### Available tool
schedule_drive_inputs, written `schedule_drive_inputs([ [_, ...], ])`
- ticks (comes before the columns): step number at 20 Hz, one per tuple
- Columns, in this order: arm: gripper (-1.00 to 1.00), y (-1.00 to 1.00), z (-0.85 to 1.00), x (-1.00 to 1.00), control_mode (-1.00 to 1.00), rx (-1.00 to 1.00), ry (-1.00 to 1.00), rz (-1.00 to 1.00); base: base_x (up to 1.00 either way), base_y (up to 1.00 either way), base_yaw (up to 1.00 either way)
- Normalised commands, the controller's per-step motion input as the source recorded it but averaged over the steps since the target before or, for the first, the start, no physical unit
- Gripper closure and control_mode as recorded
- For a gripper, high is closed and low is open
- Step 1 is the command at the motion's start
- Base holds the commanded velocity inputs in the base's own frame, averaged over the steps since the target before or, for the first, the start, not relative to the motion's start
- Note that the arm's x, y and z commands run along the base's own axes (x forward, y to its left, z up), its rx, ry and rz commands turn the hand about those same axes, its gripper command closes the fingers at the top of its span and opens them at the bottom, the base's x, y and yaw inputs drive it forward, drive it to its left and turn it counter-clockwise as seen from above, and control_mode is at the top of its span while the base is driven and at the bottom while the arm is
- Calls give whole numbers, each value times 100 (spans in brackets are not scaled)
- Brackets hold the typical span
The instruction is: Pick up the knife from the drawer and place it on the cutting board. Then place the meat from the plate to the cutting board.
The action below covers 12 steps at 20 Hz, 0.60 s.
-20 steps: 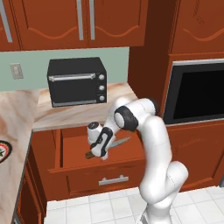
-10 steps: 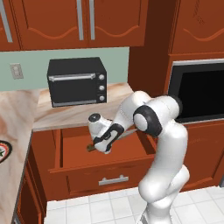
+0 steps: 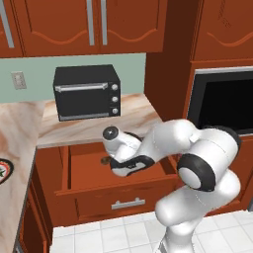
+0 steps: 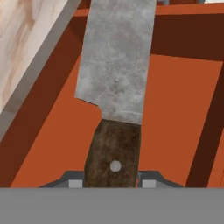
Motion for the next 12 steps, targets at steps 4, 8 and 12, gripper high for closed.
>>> schedule_drive_inputs([
  [4, 100, 0, 39, -56, -100, 0, -8, 3, 0, 0, 0],
  [8, 100, -10, 50, -39, -100, 1, -6, 7, 0, 0, 0],
  [12, 100, -13, 65, -7, -100, 0, 0, 7, 0, 0, 0],
])
